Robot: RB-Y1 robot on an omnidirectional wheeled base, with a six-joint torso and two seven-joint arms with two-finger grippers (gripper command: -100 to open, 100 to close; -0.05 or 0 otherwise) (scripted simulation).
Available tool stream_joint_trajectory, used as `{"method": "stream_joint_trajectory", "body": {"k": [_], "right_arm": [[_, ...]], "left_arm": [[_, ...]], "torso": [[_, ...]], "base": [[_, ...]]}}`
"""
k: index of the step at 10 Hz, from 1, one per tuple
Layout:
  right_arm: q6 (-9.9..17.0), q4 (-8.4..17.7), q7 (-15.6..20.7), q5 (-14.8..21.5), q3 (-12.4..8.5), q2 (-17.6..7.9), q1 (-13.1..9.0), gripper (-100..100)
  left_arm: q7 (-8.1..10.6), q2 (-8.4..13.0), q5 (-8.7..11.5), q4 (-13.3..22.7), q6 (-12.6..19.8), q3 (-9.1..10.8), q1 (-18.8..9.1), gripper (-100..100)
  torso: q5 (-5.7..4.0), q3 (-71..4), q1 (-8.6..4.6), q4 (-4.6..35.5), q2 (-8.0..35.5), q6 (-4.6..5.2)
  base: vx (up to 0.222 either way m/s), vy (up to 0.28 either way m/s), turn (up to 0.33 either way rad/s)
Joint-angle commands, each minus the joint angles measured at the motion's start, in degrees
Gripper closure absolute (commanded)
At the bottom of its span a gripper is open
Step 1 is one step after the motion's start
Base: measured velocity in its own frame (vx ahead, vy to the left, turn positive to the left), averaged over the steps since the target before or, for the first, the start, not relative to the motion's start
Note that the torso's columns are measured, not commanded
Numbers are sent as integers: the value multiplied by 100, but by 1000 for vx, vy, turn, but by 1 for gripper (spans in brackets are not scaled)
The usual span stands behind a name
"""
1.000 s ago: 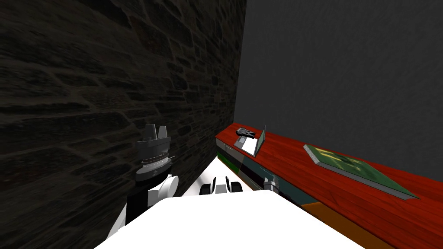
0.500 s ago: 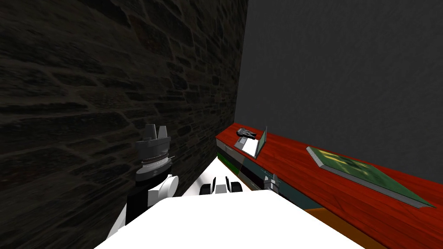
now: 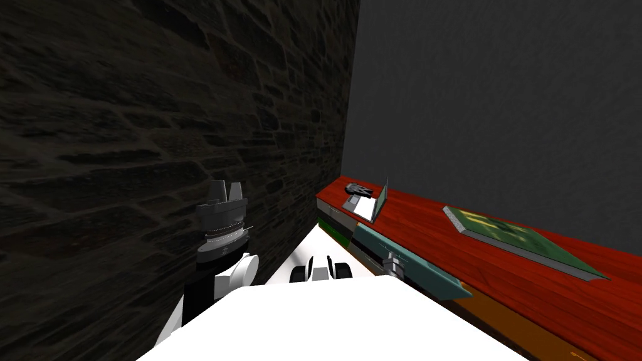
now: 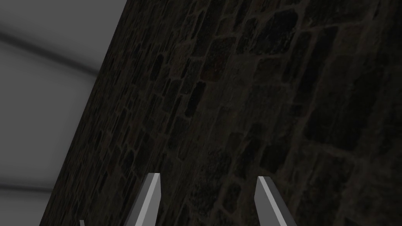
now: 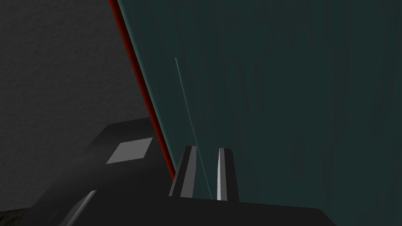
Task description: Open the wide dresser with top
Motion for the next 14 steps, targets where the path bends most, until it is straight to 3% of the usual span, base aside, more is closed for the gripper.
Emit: {"method": "stream_joint_trajectory", "body": {"k": [1, 12, 13, 14], "right_arm": [[-58, -47, 5, -22, -11, -103, -53, 100], [-58, -290, 15, 156, 43, -146, 104, 100], [-406, -319, 64, -30, -7, -360, -53, -100], [-427, -319, 64, -30, -7, -360, -53, -100]], "left_arm": [[0, 0, 0, 0, 0, 0, 0, 0], [0, 0, 0, 0, 0, 0, 0, 0], [0, 0, 0, 0, 0, 0, 0, 0], [0, 0, 0, 0, 0, 0, 0, 0]], "torso": [[3, -1, -8, 1, 0, 3], [0, -1, 0, -2, -1, 3], [7, 1, -3, 5, 3, 0], [-10, -2, -18, -6, -13, -4]], "base": [[-158, 156, -2], [-119, 120, -36], [-138, 123, 32], [-86, 74, 25]]}}
